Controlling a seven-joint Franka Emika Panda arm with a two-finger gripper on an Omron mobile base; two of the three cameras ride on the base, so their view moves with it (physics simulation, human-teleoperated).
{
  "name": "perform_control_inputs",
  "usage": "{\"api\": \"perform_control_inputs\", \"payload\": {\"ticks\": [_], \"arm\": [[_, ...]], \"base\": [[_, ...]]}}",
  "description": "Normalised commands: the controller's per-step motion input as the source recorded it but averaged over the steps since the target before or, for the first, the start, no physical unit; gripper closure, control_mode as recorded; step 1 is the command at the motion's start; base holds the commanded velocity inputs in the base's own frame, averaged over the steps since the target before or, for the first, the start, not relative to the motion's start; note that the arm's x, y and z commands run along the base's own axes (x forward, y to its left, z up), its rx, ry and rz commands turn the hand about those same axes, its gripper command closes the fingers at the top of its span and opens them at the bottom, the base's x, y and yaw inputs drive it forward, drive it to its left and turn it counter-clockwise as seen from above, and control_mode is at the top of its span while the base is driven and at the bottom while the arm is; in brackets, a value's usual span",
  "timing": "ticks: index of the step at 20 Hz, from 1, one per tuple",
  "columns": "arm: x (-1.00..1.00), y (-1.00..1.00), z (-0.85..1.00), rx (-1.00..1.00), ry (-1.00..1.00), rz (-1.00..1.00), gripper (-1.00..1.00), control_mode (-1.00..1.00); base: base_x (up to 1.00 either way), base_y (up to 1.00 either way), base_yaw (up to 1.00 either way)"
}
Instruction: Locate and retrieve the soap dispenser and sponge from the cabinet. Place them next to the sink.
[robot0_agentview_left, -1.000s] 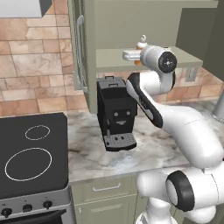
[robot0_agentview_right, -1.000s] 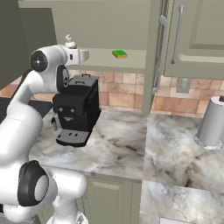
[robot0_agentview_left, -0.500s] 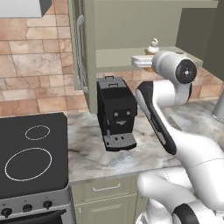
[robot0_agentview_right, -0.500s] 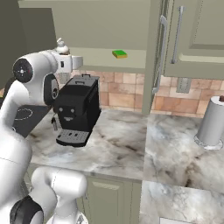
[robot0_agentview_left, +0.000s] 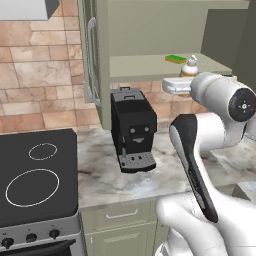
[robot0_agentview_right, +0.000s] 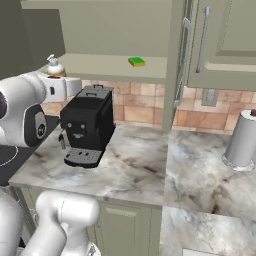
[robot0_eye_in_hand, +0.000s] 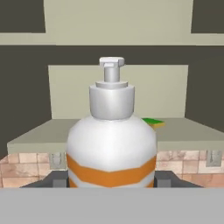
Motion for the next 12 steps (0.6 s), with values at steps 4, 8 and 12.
{"api": "perform_control_inputs", "payload": {"ticks": [4, 8, 12], "arm": [[-0.98, 0.00, -0.11, 0.00, 0.00, 0.00, 1.00, -1.00], [-1.00, 0.00, -0.14, 0.00, 0.00, 0.00, 1.00, -1.00], [-1.00, 0.00, -0.17, 0.00, 0.00, 0.00, 1.00, -1.00]], "base": [[0.00, 0.00, 0.00], [0.00, 0.00, 0.00], [0.00, 0.00, 0.00]]}}
